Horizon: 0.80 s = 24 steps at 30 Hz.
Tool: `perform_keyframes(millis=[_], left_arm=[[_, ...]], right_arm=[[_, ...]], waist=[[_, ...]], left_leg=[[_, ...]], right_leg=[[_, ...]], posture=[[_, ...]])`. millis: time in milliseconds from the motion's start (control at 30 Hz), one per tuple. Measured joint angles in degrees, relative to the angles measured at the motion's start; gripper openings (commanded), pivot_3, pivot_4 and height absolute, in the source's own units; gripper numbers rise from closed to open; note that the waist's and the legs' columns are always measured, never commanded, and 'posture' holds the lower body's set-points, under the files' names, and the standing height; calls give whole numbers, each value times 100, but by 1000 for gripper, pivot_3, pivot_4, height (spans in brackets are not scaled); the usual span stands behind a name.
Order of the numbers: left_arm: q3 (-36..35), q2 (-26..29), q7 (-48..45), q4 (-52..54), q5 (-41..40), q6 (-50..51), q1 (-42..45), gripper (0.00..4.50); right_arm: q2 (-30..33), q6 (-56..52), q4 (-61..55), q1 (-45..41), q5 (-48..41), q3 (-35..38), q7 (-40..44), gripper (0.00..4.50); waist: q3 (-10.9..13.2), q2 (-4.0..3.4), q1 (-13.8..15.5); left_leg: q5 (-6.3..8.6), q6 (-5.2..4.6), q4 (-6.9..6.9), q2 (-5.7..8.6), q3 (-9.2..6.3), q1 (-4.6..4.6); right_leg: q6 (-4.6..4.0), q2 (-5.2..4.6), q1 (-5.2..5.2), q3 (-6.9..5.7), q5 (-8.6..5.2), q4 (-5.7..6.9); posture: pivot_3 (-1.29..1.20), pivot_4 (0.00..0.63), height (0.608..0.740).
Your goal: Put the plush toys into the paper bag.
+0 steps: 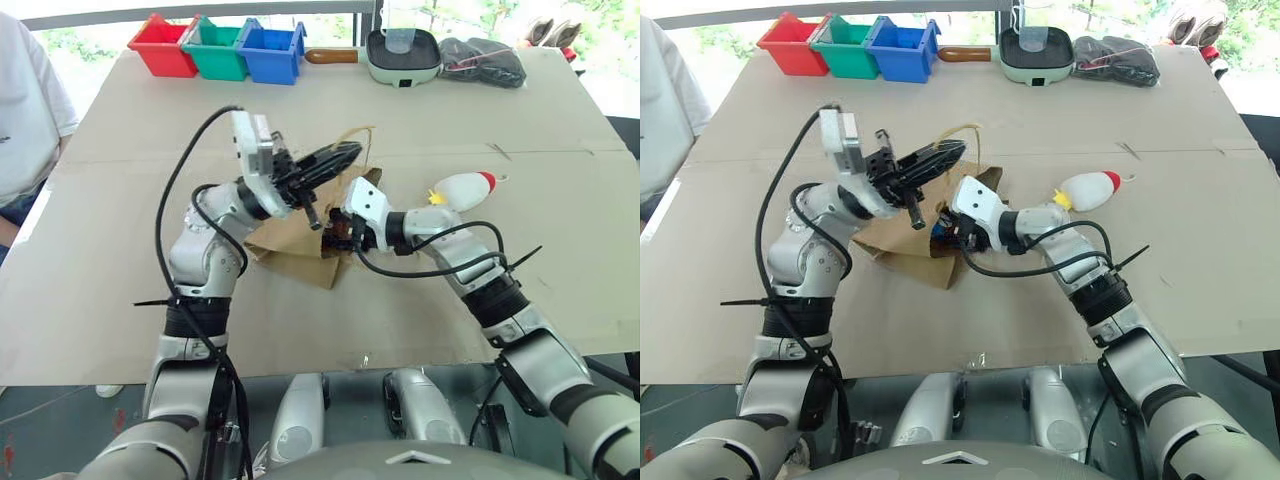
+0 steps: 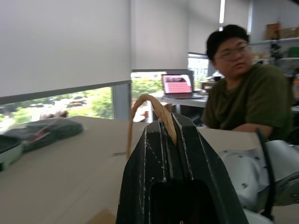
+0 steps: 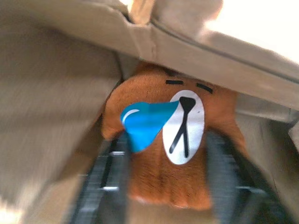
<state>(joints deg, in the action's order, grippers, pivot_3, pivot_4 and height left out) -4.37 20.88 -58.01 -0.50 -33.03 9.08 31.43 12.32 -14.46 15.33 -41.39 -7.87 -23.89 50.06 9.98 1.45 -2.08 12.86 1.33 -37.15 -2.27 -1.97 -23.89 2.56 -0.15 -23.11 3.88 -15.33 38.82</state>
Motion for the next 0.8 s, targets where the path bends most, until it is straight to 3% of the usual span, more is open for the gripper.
perform_keyframes(millis=[33, 200, 367, 467, 600, 667, 800], left_arm=[[-51, 42, 52, 9, 27, -53, -70, 0], [-453, 287, 365, 370, 19, -58, -508, 0], [-612, 257, 751, 658, 25, -65, -657, 0], [-639, 214, 945, 672, 7, -47, -656, 0], [-531, 111, 1027, 799, -54, 49, -609, 0], [-449, 102, 1033, 894, -94, 95, -580, 0], [-447, 118, 1052, 896, -117, 198, -534, 0]], right_arm=[[53, 70, -14, 14, 42, 14, -4, 3614], [588, -324, -1519, 995, -15, 529, -304, 3614], [1340, -1891, -3297, 1594, -128, 1921, -1271, 3614], [1749, -2589, -2974, 1404, 385, 2227, -1948, 3614], [1712, -3170, -1320, 565, 743, 2019, -2284, 3614], [1597, -3098, -645, 272, 758, 1895, -2249, 2762], [1598, -2872, -367, 159, 759, 1845, -2152, 920]], waist=[[0, 0, 8], [0, -1, 33], [1, -2, 60], [0, -1, 57], [1, -2, -33], [1, -3, -31], [-1, 0, -26]], left_leg=[[0, 0, -1, 0, -1, 0], [0, 0, 0, 0, -4, -4], [0, 0, -5, 4, -1, 0], [0, 0, -5, 4, 2, 6], [0, 0, 2, 2, 5, 9], [0, 0, 5, 1, 4, 10], [0, -1, 3, 2, 6, 4]], right_leg=[[0, 0, 0, -1, 0, 2], [0, -1, -1, -2, 0, 1], [1, -2, 3, -1, 0, 5], [1, 0, 4, 3, 0, 5], [0, 5, 3, 10, 1, 6], [-1, 6, 3, 9, 0, 4], [0, 2, 3, 9, 0, -3]], posture=[[0, 150, 740], [0, 150, 740], [0, 150, 740], [0, 150, 740], [0, 150, 740], [0, 150, 740], [0, 150, 740]])
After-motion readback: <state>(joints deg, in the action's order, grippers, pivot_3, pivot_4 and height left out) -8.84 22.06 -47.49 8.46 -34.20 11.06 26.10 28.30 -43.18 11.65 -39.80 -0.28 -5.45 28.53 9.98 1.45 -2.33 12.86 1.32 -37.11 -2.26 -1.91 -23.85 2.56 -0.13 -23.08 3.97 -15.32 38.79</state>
